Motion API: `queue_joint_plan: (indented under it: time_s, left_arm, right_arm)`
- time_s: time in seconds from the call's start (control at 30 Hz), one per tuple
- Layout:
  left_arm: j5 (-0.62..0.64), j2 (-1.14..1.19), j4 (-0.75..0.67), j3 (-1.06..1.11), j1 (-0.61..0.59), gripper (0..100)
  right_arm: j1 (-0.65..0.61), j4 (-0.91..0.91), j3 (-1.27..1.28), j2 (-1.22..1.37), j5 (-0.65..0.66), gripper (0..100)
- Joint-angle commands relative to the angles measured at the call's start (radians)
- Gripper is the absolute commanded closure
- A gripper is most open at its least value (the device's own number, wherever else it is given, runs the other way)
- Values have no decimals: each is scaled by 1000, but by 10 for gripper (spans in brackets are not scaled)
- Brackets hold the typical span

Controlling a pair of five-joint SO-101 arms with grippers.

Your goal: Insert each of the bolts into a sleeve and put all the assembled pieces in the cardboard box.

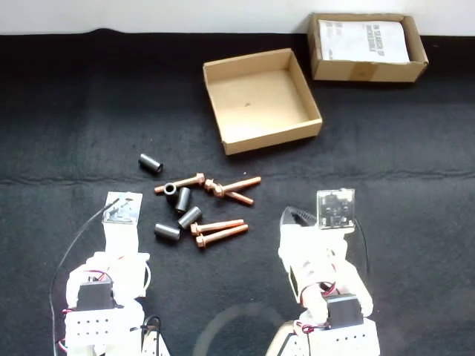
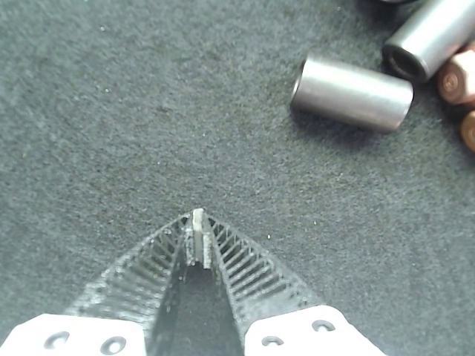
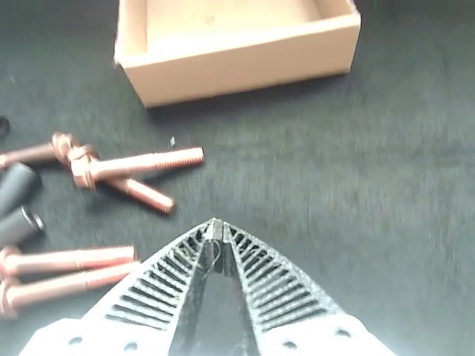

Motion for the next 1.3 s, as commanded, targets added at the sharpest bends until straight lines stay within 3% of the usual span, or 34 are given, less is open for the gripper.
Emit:
queue_joint_plan:
  time_s: [0.0,0.17,0.3,0.47,0.6,0.9,1.27]
  left_arm:
    - [-3,8,3,-12,-4,991]
    - [-3,8,3,-12,-4,991]
    - [-3,8,3,-12,-4,991]
    - [-3,8,3,-12,-4,991]
    - [-3,8,3,-12,-4,991]
    - [-3,8,3,-12,-4,991]
    - [-5,8,3,-12,-2,991]
  right_arm:
    - [-7,-70,22,8,-3,986]
    - [-22,-166,-171,8,-3,986]
    - [-87,-143,-378,18,-3,986]
    - [-88,79,-613,21,-3,986]
    - [-88,375,-737,21,-3,986]
    - [-88,785,-802,21,-3,986]
    - [-88,771,-768,193,-8,986]
